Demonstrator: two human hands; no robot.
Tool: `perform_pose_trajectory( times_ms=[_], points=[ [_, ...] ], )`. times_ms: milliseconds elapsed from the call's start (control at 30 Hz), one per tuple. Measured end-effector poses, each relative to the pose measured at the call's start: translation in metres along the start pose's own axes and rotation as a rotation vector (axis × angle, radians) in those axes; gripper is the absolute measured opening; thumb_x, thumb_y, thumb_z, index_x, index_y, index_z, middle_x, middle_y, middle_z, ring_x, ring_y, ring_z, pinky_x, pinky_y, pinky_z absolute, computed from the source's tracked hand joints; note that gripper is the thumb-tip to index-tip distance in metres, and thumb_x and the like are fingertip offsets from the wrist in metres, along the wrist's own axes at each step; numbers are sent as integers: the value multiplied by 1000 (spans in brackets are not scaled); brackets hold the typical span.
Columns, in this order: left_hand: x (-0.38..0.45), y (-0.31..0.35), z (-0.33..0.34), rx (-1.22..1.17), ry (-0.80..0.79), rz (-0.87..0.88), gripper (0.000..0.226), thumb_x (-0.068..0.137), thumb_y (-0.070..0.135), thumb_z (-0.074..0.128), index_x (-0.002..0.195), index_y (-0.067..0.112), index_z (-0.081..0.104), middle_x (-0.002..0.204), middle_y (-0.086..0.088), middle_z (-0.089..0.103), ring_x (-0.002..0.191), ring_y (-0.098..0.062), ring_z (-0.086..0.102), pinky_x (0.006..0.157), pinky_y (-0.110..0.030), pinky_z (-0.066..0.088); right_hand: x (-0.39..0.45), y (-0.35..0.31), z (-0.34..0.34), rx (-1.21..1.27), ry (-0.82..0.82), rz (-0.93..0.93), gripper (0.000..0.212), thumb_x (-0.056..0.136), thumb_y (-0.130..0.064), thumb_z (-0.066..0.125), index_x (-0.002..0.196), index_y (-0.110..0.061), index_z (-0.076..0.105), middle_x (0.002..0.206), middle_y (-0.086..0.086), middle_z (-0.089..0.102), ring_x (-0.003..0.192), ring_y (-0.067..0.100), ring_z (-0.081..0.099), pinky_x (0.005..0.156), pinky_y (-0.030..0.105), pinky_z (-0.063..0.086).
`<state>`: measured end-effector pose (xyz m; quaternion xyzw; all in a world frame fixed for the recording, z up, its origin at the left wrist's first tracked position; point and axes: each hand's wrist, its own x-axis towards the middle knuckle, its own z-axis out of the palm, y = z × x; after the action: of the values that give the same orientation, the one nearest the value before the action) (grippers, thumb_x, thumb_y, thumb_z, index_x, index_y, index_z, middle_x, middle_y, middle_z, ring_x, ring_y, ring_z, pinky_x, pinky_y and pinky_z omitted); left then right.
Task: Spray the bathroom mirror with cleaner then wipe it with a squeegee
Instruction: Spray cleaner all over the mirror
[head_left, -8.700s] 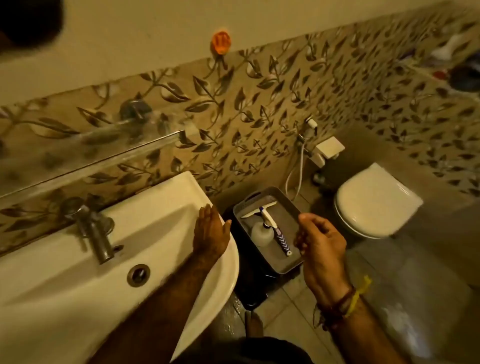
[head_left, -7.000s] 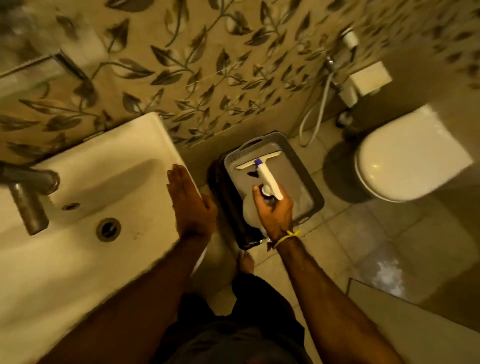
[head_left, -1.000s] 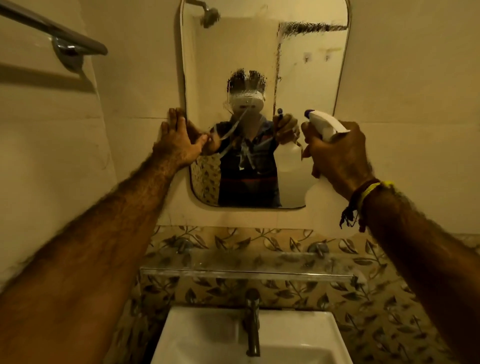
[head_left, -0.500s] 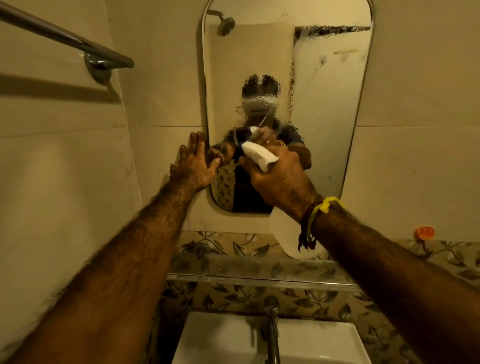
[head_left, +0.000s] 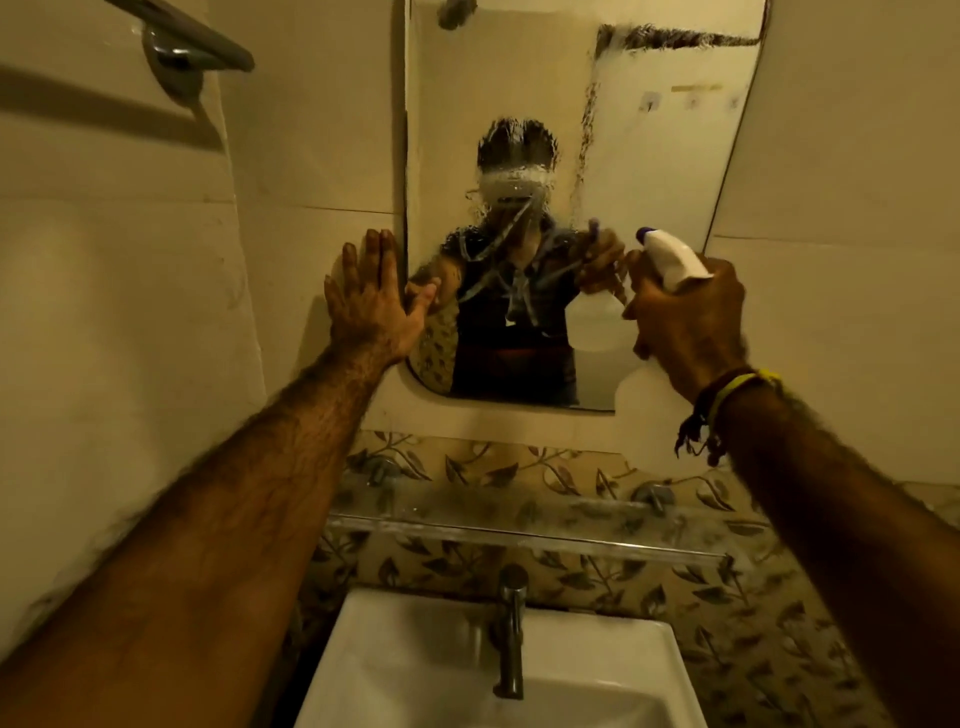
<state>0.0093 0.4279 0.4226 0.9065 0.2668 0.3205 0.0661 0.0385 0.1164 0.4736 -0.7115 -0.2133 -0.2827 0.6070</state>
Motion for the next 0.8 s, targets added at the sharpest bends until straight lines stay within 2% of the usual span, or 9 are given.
perform_pose_trajectory(
  times_ms=[167,267,367,467,633,733,800],
  points=[
    [0,-9,11,-62,121,99,79,100,64,22,159,23,-10,169,-2,-14,155,-31,-8,123,-56,0,9,15,-15,-59,91,28,40,86,-43,67,119,-20,67,92,12,72,70,26,71,43,25,54],
    [0,-22,16,-25,180,169,73,103,58,16,160,20,-8,169,-4,-13,155,-32,-10,123,-59,0,4,24,-14,-86,73,44,39,88,-40,68,120,-19,67,92,14,72,68,27,70,43,24,53],
    [3,-29,21,18,203,207,76,99,60,7,160,16,-6,169,-8,-11,155,-33,-11,122,-61,-4,-9,24,-1,-89,-5,18,39,88,-41,68,119,-18,67,91,13,72,70,28,69,47,27,55],
    [8,-27,29,56,221,182,80,98,61,1,160,11,-2,168,-14,-7,154,-38,-7,120,-63,-5,-18,10,23,-47,-117,-30,39,88,-41,68,117,-16,67,93,10,72,79,27,71,62,39,61],
    [17,-33,43,55,273,213,79,100,59,-1,160,8,2,167,-19,1,153,-43,-2,118,-64,-8,-39,-12,75,-66,-244,-141,31,88,-37,69,111,-15,68,94,-3,69,82,13,67,66,22,57],
    [17,-38,47,16,343,256,74,102,59,3,160,13,-1,168,-16,-2,153,-37,-9,116,-55,-22,-58,-13,103,-146,-269,-220,24,90,-36,67,97,-13,70,85,1,71,77,17,68,67,34,60],
    [17,-38,47,-47,361,279,72,102,60,5,160,18,-5,168,-11,-7,152,-29,-18,116,-54,-23,-68,-8,118,-184,-318,-224,25,91,-37,64,91,-13,69,76,-4,66,70,16,65,63,34,58]
  ],
)
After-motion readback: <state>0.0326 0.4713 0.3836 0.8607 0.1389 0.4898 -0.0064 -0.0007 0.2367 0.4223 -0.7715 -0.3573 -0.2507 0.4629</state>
